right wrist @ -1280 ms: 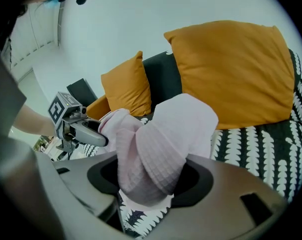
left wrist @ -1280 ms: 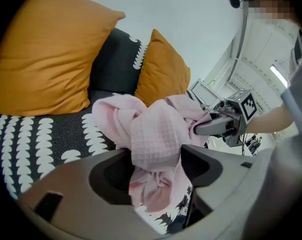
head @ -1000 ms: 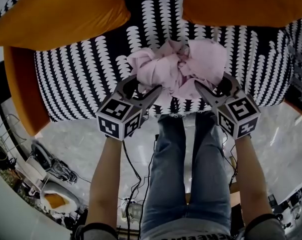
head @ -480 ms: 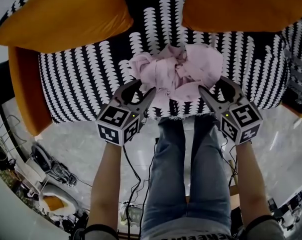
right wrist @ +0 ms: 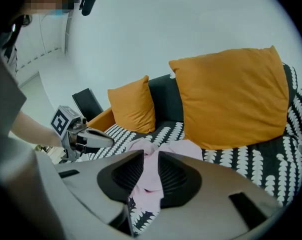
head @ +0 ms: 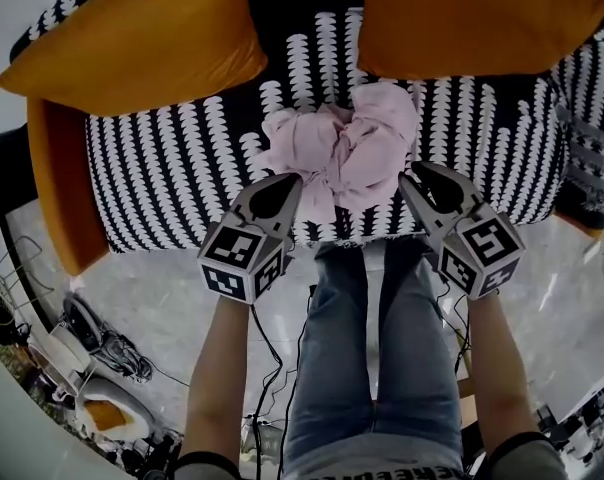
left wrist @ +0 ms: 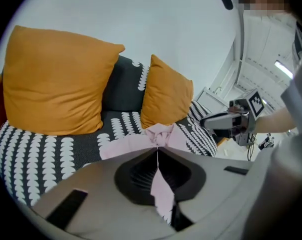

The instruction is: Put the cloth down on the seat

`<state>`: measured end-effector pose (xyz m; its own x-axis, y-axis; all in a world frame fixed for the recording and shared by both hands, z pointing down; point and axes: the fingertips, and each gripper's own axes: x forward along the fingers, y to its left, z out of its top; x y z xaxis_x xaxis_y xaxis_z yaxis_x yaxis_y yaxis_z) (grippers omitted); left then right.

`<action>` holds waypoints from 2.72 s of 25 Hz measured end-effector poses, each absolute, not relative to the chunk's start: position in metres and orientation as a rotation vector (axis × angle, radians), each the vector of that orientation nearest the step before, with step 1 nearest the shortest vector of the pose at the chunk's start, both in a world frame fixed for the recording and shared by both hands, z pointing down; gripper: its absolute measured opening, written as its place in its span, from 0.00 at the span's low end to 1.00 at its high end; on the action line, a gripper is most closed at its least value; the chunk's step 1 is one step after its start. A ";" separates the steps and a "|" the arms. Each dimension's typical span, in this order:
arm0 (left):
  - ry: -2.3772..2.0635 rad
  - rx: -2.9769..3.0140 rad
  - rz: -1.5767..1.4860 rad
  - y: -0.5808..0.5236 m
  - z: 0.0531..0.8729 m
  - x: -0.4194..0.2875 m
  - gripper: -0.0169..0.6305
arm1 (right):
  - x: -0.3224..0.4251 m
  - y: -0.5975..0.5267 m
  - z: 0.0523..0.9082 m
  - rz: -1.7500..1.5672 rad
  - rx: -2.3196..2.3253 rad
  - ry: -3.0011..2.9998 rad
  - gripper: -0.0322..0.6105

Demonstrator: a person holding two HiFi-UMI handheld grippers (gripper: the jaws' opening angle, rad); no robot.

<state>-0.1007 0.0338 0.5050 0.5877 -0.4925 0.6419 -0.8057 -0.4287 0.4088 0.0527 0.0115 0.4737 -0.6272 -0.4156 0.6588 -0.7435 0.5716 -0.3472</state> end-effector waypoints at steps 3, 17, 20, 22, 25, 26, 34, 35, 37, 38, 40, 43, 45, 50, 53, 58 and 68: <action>-1.019 2.123 0.556 0.032 0.499 -0.084 0.05 | 0.059 0.012 0.466 0.837 0.923 -2.313 0.10; -0.989 2.229 0.559 0.033 0.450 -0.059 0.05 | 0.054 0.024 0.410 0.789 0.901 -2.431 0.04; -0.987 2.261 0.548 0.034 0.418 -0.051 0.05 | 0.056 0.027 0.379 0.769 0.889 -2.452 0.04; -0.979 2.295 0.536 0.034 0.392 -0.044 0.05 | 0.059 0.029 0.353 0.745 0.889 -2.471 0.04; -0.967 2.330 0.532 0.044 0.358 -0.036 0.04 | 0.061 0.038 0.322 0.737 0.889 -2.494 0.04; -0.969 2.340 0.526 0.046 0.349 -0.034 0.04 | 0.062 0.040 0.314 0.733 0.891 -2.503 0.04; -1.033 2.415 0.391 0.045 0.273 -0.028 0.04 | 0.056 0.047 0.249 0.653 0.885 -2.598 0.04; -1.041 2.429 0.386 0.046 0.265 -0.027 0.04 | 0.055 0.049 0.240 0.643 0.885 -2.610 0.04; -1.047 2.457 0.381 0.047 0.249 -0.024 0.04 | 0.054 0.050 0.225 0.623 0.885 -2.634 0.04; -1.050 2.469 0.378 0.048 0.242 -0.023 0.04 | 0.054 0.050 0.219 0.612 0.885 -2.648 0.04; -1.058 2.490 0.366 0.049 0.228 -0.022 0.04 | 0.052 0.051 0.205 0.589 0.883 -2.676 0.04; -1.081 2.518 0.343 0.052 0.207 -0.021 0.04 | 0.051 0.054 0.184 0.556 0.884 -2.717 0.04; -1.096 2.536 0.325 0.055 0.193 -0.020 0.04 | 0.049 0.056 0.168 0.528 0.883 -2.742 0.04; -1.135 2.590 0.277 0.059 0.158 -0.012 0.04 | 0.051 0.059 0.139 0.472 0.863 -2.805 0.04; -1.154 2.632 0.244 0.062 0.137 -0.006 0.04 | 0.051 0.062 0.124 0.433 0.840 -2.843 0.04; -1.196 2.688 0.216 0.068 0.110 0.009 0.04 | 0.058 0.068 0.102 0.376 0.817 -2.896 0.04; -1.252 2.708 0.161 0.079 0.084 0.024 0.04 | 0.055 0.078 0.071 0.227 0.721 -2.971 0.04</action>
